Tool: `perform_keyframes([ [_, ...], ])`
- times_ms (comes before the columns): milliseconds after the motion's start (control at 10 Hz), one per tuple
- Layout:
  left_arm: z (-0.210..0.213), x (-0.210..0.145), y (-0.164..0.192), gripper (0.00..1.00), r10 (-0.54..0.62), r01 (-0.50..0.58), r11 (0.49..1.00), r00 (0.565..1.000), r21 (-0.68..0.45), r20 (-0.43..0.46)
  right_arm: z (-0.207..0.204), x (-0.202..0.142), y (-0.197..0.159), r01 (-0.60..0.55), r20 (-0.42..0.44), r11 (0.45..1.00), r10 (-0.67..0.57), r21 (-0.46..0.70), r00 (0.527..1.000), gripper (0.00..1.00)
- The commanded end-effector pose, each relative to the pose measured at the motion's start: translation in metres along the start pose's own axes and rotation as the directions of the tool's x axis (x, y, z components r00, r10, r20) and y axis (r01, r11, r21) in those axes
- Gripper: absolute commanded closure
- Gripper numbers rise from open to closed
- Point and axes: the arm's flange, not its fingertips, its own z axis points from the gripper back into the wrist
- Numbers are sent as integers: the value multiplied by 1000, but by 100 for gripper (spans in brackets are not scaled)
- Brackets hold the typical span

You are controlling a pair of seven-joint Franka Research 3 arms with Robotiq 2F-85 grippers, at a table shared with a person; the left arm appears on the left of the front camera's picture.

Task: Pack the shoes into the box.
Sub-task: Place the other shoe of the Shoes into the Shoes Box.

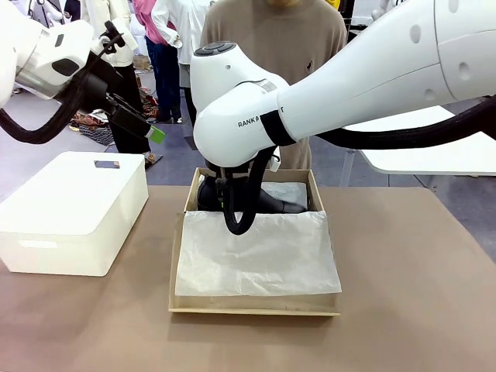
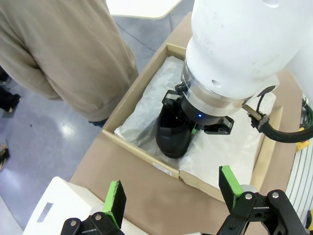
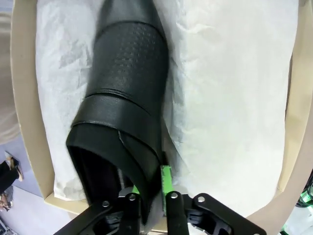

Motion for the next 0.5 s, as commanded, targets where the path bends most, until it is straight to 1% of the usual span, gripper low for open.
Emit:
perform_keyframes([
  [0, 1, 0, 1, 0, -5, 5, 1000, 1000, -19, 13, 8, -5, 5, 19, 7, 1000, -19, -7, 1000, 45],
  [200, 1, 0, 1, 0, -5, 5, 1000, 1000, -19, 13, 21, 1, 11, 36, -1, 999, -36, -16, 999, 8],
  [300, 1, 0, 1, 0, -5, 5, 1000, 1000, -19, 13, 30, 6, 15, 41, -8, 999, -41, -9, 999, 0],
  [400, 1, 0, 1, 0, -5, 5, 1000, 1000, -19, 13, 39, 10, 17, 42, -9, 999, -42, 1, 999, 0],
])
